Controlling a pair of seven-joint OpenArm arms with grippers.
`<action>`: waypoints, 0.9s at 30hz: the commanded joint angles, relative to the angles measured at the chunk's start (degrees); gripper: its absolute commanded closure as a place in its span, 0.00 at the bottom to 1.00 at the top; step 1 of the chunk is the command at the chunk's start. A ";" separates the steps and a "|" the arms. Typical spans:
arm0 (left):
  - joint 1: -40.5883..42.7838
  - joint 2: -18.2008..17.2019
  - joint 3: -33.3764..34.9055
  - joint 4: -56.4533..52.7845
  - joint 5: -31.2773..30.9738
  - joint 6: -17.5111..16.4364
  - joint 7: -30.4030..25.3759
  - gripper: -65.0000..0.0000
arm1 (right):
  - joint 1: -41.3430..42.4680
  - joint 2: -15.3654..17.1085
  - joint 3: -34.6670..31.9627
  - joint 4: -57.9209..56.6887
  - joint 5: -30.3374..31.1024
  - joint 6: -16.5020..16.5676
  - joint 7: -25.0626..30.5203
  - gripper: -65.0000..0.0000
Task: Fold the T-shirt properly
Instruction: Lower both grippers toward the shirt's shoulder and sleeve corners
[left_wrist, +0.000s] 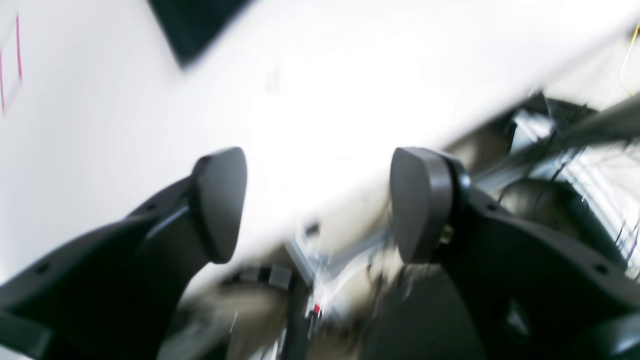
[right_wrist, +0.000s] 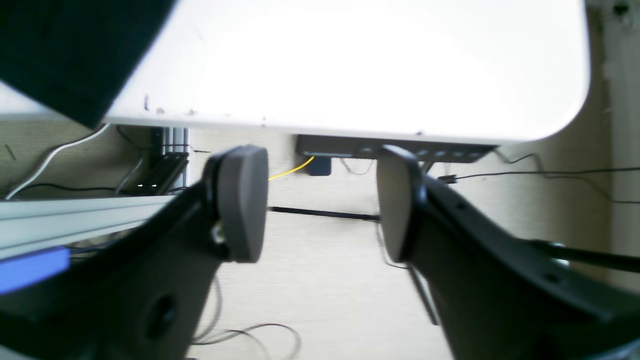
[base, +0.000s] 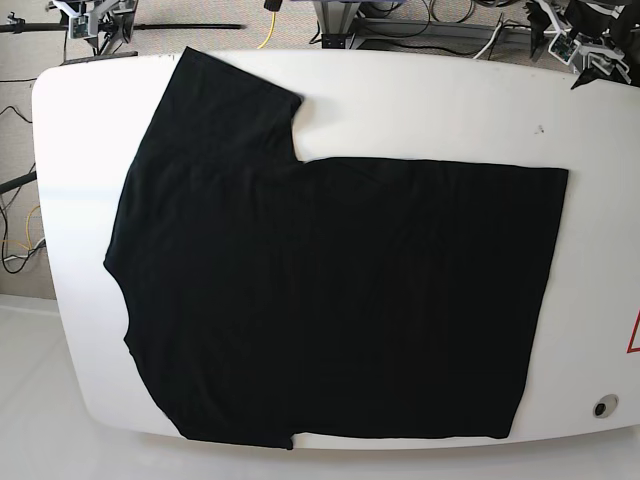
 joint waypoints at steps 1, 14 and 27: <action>0.97 -0.41 -1.16 1.24 -0.18 0.47 -1.74 0.31 | -1.77 0.35 0.41 0.85 -0.73 0.33 1.13 0.44; 0.17 -0.59 -3.89 4.69 5.09 0.47 -0.74 0.31 | 2.44 3.04 -4.41 6.85 -19.00 2.51 -0.15 0.50; -1.98 -2.88 6.67 3.51 -4.52 0.47 3.59 0.32 | 5.80 1.24 -9.13 7.39 -9.17 1.54 -0.86 0.50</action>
